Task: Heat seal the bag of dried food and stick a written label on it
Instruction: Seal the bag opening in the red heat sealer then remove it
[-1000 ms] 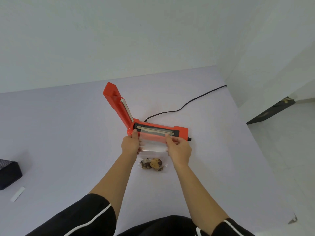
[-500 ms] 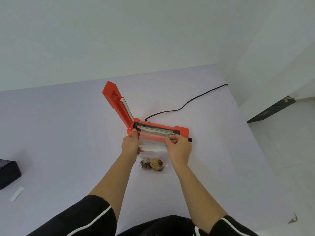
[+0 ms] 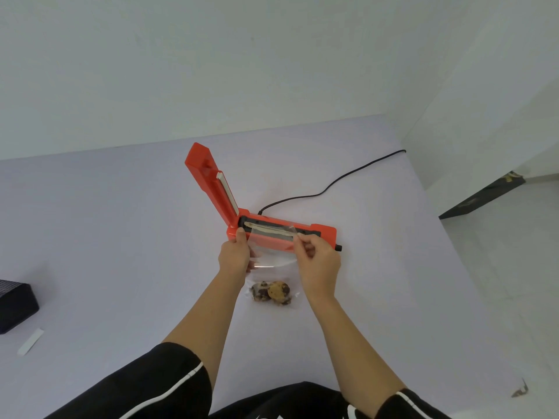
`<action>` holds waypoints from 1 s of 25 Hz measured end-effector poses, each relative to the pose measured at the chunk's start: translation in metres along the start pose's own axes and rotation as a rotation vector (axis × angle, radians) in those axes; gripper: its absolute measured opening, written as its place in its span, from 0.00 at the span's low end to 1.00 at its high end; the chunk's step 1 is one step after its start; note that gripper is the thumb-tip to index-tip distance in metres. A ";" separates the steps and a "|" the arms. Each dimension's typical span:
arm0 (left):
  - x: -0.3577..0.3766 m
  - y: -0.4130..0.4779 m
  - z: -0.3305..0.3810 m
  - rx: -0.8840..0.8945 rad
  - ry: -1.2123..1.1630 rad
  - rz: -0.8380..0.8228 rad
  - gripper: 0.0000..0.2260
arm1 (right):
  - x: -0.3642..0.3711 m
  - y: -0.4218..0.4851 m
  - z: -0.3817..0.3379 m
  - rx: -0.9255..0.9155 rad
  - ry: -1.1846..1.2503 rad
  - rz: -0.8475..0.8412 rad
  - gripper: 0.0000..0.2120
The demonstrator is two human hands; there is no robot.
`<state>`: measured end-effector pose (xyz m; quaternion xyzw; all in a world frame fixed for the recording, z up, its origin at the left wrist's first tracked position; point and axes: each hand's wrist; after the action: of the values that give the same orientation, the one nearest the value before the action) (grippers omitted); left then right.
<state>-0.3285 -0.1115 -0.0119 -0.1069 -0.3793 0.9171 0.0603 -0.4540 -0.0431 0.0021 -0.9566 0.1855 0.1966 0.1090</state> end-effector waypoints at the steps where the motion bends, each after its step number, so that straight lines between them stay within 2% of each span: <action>1: 0.000 0.000 0.000 -0.008 0.002 -0.003 0.21 | -0.001 0.000 -0.001 -0.019 0.039 -0.001 0.04; 7: 0.000 -0.001 0.000 -0.003 0.037 -0.016 0.23 | -0.004 0.006 0.005 0.117 0.196 -0.062 0.04; 16: 0.001 -0.002 0.002 -0.005 0.053 -0.009 0.26 | 0.003 0.002 0.003 -0.068 0.126 -0.068 0.04; 20: 0.002 -0.004 0.003 -0.007 0.055 -0.007 0.26 | 0.001 0.007 -0.001 0.039 0.145 -0.097 0.05; 23: 0.002 -0.003 0.002 0.003 0.056 -0.004 0.26 | -0.004 0.019 -0.002 0.134 0.015 -0.227 0.11; 25: 0.003 -0.002 0.001 0.006 0.069 0.002 0.26 | -0.006 0.023 -0.002 0.075 -0.127 -0.240 0.12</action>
<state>-0.3314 -0.1103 -0.0108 -0.1388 -0.3741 0.9140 0.0728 -0.4677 -0.0627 0.0028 -0.9527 0.0699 0.2354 0.1791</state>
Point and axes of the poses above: each hand's wrist, its own y-axis towards the middle knuckle, its own x-axis out of the palm, z = x × y, and after that the axes turned 13 degrees about -z, right-handed
